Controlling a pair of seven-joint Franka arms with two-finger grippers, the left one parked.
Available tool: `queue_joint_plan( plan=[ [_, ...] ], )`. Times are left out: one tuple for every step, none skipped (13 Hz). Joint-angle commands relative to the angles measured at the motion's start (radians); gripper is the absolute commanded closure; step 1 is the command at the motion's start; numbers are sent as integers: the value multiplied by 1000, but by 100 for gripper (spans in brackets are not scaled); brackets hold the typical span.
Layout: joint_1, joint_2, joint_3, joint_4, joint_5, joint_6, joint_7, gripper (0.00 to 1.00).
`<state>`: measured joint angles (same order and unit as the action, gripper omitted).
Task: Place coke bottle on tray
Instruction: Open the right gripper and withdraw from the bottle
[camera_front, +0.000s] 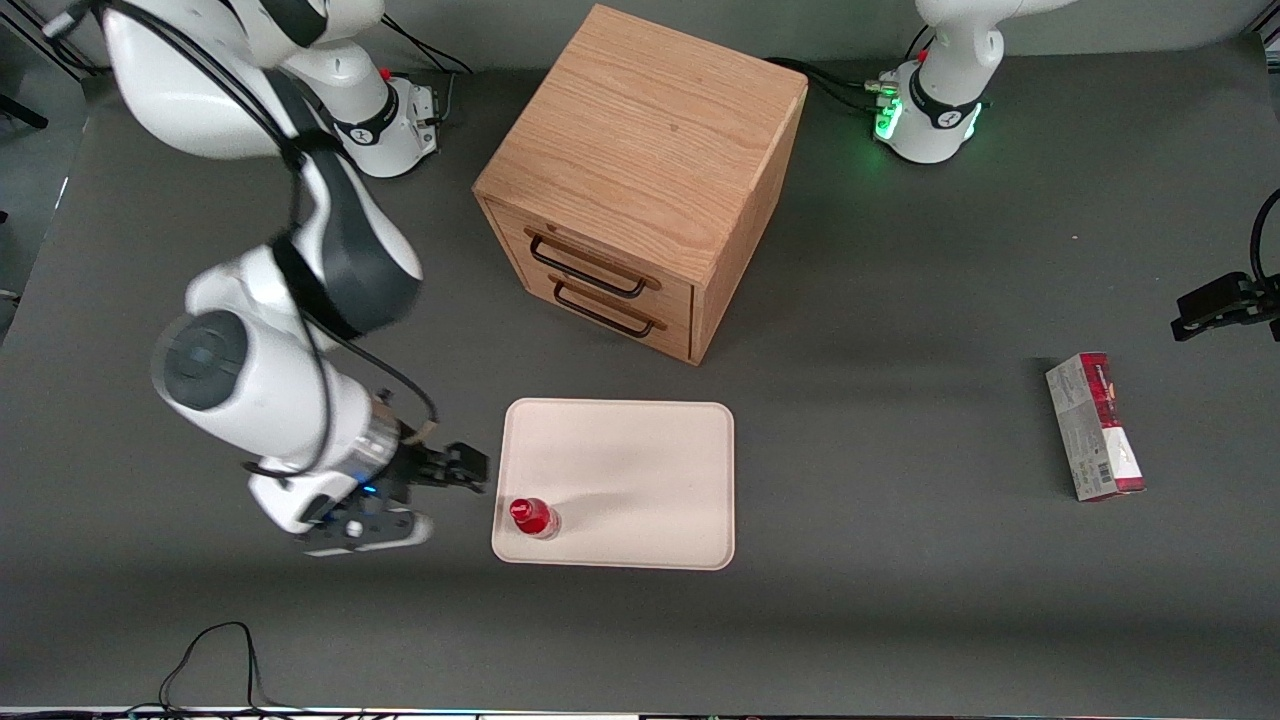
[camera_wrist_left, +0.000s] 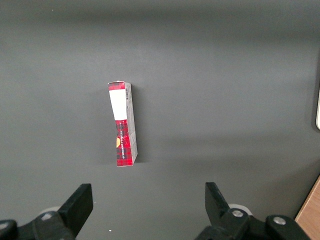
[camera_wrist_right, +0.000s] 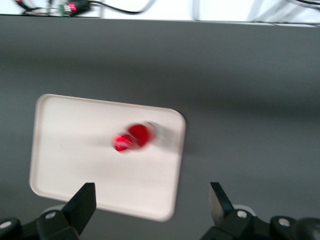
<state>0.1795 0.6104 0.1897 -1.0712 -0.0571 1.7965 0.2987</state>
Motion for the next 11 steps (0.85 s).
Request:
queue_joint_plan(
  plan=[
    [-28,-277,-111,-344,17,12,-42,0],
    [-28,-369,-166,-452,54,23,-44,0],
    [-23,-464,-221,-569,89,47,-73,0],
    [-20,-545,-258,-663,94,64,-125,0],
    [-20,-616,-278,-735,94,64,-133,0],
    [-20,-664,-289,-772,92,51,-138,0],
    [-20,-685,-291,-780,85,20,-136,0],
    [-20,-687,-291,-768,79,-23,-132,0],
    [-21,-683,-292,-744,79,-49,-130,0],
    [-23,-676,-291,-722,77,-71,-127,0],
    [-25,-672,-291,-705,77,-77,-124,0]
  ],
)
